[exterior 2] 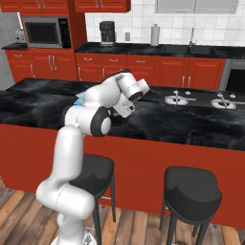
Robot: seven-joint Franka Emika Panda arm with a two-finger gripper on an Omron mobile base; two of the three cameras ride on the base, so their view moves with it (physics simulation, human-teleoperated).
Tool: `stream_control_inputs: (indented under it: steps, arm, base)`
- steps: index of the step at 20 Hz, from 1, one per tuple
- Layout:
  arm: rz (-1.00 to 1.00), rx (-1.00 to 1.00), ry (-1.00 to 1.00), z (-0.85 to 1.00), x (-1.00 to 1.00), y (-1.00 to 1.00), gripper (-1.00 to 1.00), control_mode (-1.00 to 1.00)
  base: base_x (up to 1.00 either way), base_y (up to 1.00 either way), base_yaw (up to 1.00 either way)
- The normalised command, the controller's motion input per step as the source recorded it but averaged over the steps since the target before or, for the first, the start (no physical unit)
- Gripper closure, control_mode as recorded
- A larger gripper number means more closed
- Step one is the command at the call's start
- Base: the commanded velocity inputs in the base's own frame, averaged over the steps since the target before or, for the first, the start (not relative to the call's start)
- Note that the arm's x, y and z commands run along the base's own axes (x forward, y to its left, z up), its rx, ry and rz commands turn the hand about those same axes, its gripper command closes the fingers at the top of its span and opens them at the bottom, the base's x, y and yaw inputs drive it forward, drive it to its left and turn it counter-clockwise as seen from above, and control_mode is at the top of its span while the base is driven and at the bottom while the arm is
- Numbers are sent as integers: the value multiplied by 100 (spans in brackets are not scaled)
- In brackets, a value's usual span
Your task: Stack the yogurt containers by placing the smaller containers on top of the larger containers.
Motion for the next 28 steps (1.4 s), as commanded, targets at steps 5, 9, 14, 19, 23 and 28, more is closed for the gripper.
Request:
stream_control_inputs:
  steps: [5,9,14,19,23,28]
  arm:
    - [-5,-1,4,-4,0,2,-100,-100]
    - [-4,-1,4,-6,0,0,-100,-100]
    - [-4,-4,3,-6,0,6,-100,-100]
    - [0,-5,0,-9,-15,0,-100,-100]
    - [0,-5,0,-9,-25,0,-100,-100]
    - [0,-7,0,-9,-8,7,-100,-100]
  base:
    - [0,0,0]
    - [0,0,0]
    - [0,0,0]
    - [0,0,0]
    - [0,0,0]
    - [0,0,0]
